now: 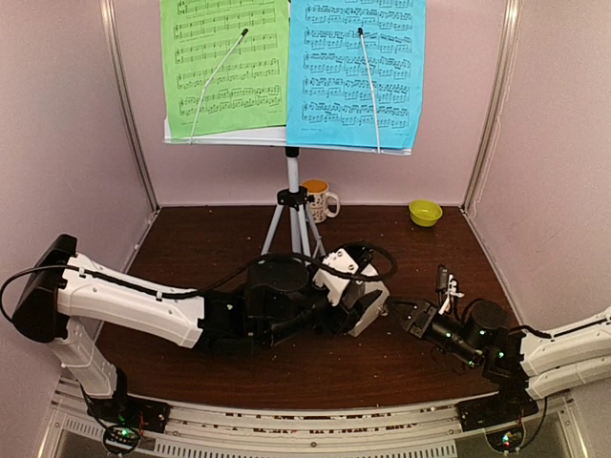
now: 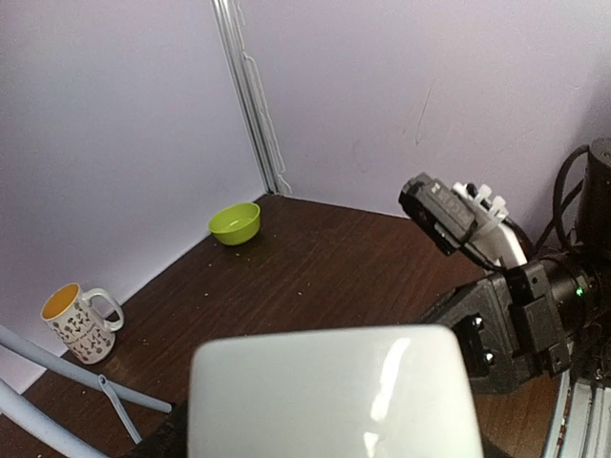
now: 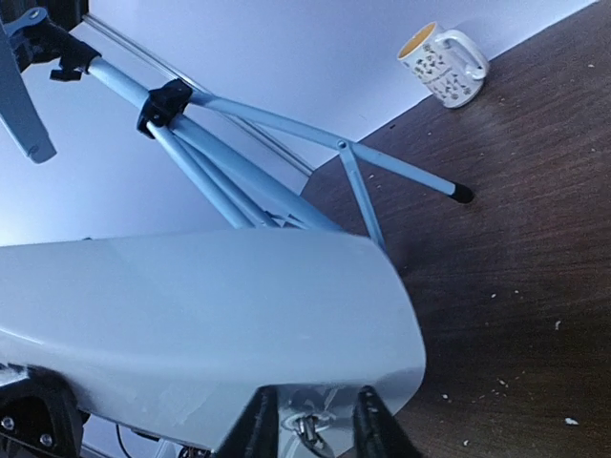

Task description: Set up the instrument practice props

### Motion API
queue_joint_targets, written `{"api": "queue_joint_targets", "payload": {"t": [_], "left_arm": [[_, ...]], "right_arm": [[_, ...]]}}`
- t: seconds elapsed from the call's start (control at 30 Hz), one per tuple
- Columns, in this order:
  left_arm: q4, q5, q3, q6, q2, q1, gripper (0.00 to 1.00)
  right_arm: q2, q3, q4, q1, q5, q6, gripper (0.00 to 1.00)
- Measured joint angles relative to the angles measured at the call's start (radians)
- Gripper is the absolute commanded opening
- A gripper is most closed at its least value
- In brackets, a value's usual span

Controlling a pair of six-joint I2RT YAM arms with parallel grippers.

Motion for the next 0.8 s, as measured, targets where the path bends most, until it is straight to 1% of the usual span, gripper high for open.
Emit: {"api": "queue_joint_targets", "payload": {"t": [0.1, 0.33, 0.37, 0.5, 0.67, 0.77, 0.8], "left_arm": [[-0.055, 0.023, 0.025, -0.032, 0.014, 0.013, 0.12], [-0.188, 0.148, 0.08, -0.108, 0.084, 0.078, 0.13], [-0.198, 0.168, 0.085, -0.117, 0.096, 0.086, 0.14], [-0.252, 0.239, 0.115, -0.139, 0.148, 0.101, 0.16], [-0.295, 0.327, 0.151, -0.153, 0.199, 0.101, 0.18], [-0.302, 0.37, 0.162, -0.163, 0.214, 0.101, 0.23], [-0.304, 0.38, 0.164, -0.166, 0.215, 0.101, 0.27]], "right_arm": [[-0.092, 0.016, -0.121, -0.009, 0.03, -0.039, 0.57], [-0.3, 0.023, -0.42, -0.01, 0.064, -0.117, 0.89], [-0.325, 0.023, -0.454, -0.01, 0.071, -0.13, 0.92], [-0.413, 0.031, -0.589, -0.01, 0.11, -0.167, 1.0], [-0.435, 0.076, -0.714, -0.01, 0.15, -0.217, 1.0], [-0.423, 0.104, -0.753, -0.011, 0.164, -0.241, 1.0], [-0.419, 0.114, -0.763, -0.011, 0.167, -0.245, 1.0]]}}
